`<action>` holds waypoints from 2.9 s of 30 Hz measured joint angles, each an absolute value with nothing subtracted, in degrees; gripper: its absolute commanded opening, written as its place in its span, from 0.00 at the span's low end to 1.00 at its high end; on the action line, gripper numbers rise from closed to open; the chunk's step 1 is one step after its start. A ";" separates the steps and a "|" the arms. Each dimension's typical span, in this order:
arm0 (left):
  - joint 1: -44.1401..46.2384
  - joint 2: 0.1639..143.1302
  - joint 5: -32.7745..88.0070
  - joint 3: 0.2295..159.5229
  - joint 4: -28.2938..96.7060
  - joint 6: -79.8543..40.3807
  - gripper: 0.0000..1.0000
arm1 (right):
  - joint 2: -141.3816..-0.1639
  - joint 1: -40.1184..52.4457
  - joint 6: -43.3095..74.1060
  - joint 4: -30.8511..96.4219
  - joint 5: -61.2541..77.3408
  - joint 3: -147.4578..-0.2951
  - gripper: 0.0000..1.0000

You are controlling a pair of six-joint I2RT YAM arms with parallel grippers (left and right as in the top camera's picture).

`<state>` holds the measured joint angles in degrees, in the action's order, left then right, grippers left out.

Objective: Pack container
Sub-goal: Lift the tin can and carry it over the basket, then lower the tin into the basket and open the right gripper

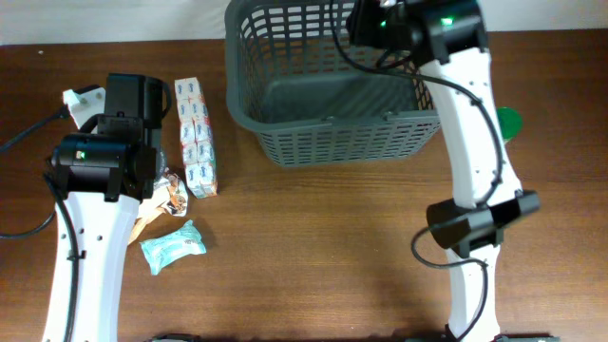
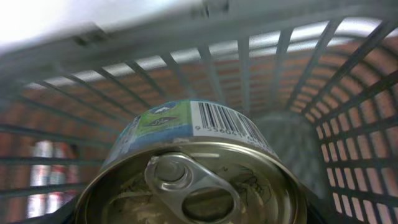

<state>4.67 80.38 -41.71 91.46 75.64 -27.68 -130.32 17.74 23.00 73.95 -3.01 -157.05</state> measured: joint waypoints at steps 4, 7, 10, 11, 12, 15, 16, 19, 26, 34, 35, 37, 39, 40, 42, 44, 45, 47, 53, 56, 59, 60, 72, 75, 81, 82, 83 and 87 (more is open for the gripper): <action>4.67 80.38 -41.71 91.46 75.64 -27.68 1.00 | -133.27 17.74 22.39 75.94 -3.75 -156.40 0.04; 4.67 80.38 -41.71 91.46 75.66 -27.68 1.00 | -134.54 17.74 22.28 77.25 -5.28 -155.94 0.04; 4.67 80.38 -41.71 91.46 75.66 -27.68 1.00 | -135.31 17.52 22.24 77.91 -7.38 -154.71 0.04; 4.67 80.38 -41.71 91.46 75.64 -27.68 1.00 | -135.50 17.30 22.17 77.93 -7.92 -153.71 0.04; 4.67 80.38 -41.71 91.46 75.64 -27.68 1.00 | -135.61 17.12 22.13 77.95 -8.16 -153.03 0.04; 4.67 80.38 -41.71 91.46 75.64 -27.68 1.00 | -135.72 16.01 22.02 77.82 -8.71 -149.56 0.04; 4.67 80.38 -41.71 91.46 75.66 -27.68 1.00 | -135.74 15.44 22.02 77.87 -8.91 -148.14 0.04; 4.67 80.38 -41.71 91.46 75.66 -27.68 1.00 | -135.85 13.78 22.04 77.45 -9.19 -143.59 0.04; 4.67 80.38 -41.71 91.46 75.64 -27.68 1.00 | -137.05 10.81 22.06 76.38 -9.17 -135.90 0.11; 4.67 80.38 -41.71 91.46 75.64 -27.68 1.00 | -137.23 10.96 22.04 75.07 -7.60 -135.50 0.24; 4.67 80.38 -41.71 91.46 75.66 -27.68 1.00 | -137.23 10.96 22.04 74.85 -7.22 -135.50 0.29; 4.67 80.38 -41.71 91.46 75.64 -27.68 1.00 | -137.23 10.96 22.02 74.46 -6.55 -135.50 0.36; 4.67 80.38 -41.71 91.46 75.66 -27.68 1.00 | -137.23 10.96 22.02 74.43 -5.93 -135.50 0.36; 4.67 80.38 -41.71 91.46 75.66 -27.68 1.00 | -137.23 10.96 22.04 74.41 -5.74 -135.50 0.37; 4.67 80.38 -41.71 91.46 75.64 -27.68 1.00 | -137.23 10.96 22.00 74.41 -5.39 -135.50 0.37; 4.67 80.38 -41.71 91.46 75.66 -27.68 1.00 | -137.23 10.96 22.00 74.41 -5.04 -135.50 0.37; 4.67 80.38 -41.71 91.46 75.64 -27.68 1.00 | -137.23 10.96 22.00 74.41 -5.04 -135.50 0.37; 4.67 80.38 -41.71 91.46 75.64 -27.68 1.00 | -137.23 10.96 22.02 74.41 -4.99 -135.50 0.37; 4.67 80.38 -41.71 91.46 75.64 -27.68 1.00 | -137.23 10.96 22.00 74.41 -4.84 -135.50 0.53; 4.67 80.38 -41.71 91.46 75.64 -27.68 1.00 | -137.23 10.96 22.02 74.41 -4.86 -135.50 0.70; 4.67 80.38 -41.71 91.46 75.64 -27.68 1.00 | -137.23 10.96 22.37 74.43 -4.75 -135.50 0.89; 4.67 80.38 -41.71 91.46 75.64 -27.68 1.00 | -137.23 10.96 22.17 74.37 -4.58 -135.50 0.93; 4.67 80.38 -41.71 91.46 75.64 -27.68 1.00 | -137.23 10.96 20.25 74.28 -3.64 -135.61 0.99; 4.67 80.38 -41.71 91.46 75.66 -27.68 1.00 | -137.23 10.96 17.69 74.96 -1.43 -137.91 0.99; 4.67 80.38 -41.71 91.46 75.64 -27.68 1.00 | -137.03 10.96 14.96 77.45 2.26 -156.51 0.99; 4.67 80.38 -41.71 91.46 75.64 -27.68 1.00 | -136.79 10.96 14.79 78.48 2.57 -160.66 0.99; 4.67 80.38 -41.71 91.46 75.64 -27.68 1.00 | -136.33 10.96 14.70 79.37 2.72 -163.94 0.99; 4.67 80.38 -41.71 91.46 75.66 -27.68 1.00 | -133.01 10.79 14.35 83.99 0.30 -176.42 0.99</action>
<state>4.67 80.38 -41.71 91.46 75.66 -27.68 -133.01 10.79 14.35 83.99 0.30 -176.42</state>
